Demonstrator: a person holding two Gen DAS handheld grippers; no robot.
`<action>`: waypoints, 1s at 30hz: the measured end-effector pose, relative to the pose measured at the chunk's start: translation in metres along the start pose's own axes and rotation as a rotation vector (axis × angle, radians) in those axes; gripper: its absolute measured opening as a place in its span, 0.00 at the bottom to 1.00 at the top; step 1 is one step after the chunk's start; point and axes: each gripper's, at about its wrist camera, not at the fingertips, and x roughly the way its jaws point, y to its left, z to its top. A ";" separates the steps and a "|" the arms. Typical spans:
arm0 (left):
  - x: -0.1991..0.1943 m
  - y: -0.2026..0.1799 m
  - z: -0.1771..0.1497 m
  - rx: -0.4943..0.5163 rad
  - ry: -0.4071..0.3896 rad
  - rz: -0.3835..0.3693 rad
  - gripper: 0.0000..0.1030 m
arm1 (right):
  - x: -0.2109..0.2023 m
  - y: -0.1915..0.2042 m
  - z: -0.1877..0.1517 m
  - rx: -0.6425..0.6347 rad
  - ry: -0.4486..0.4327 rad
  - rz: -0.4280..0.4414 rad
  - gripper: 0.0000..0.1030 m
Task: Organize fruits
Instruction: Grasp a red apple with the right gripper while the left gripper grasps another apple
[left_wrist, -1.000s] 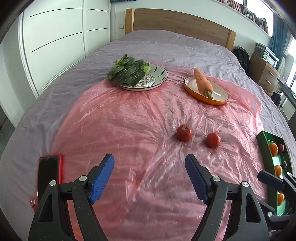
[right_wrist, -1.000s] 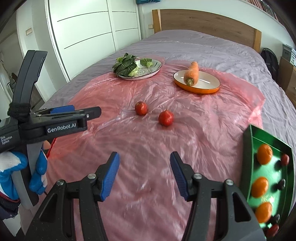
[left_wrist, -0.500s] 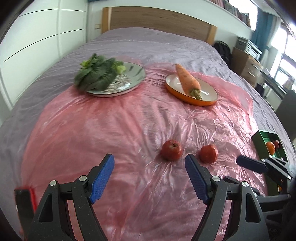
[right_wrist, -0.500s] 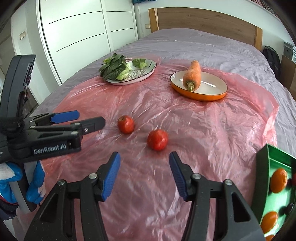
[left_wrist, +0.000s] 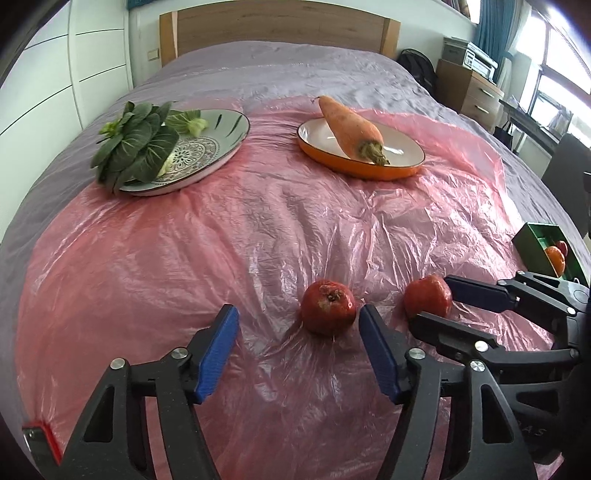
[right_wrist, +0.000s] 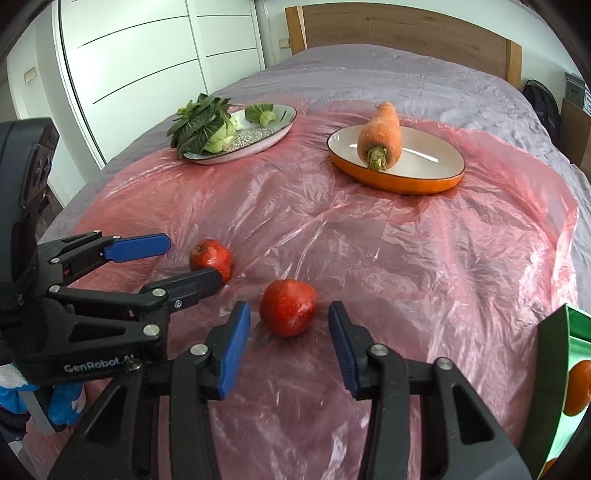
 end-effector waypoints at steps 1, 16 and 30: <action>0.002 0.000 0.000 0.003 0.003 -0.001 0.59 | 0.003 -0.001 0.000 0.002 0.003 0.000 0.69; 0.016 -0.001 0.001 0.008 0.016 -0.014 0.41 | 0.013 -0.014 -0.001 0.047 -0.006 0.057 0.53; 0.006 0.002 0.002 -0.013 -0.033 -0.049 0.27 | 0.006 -0.015 -0.002 0.072 -0.021 0.071 0.53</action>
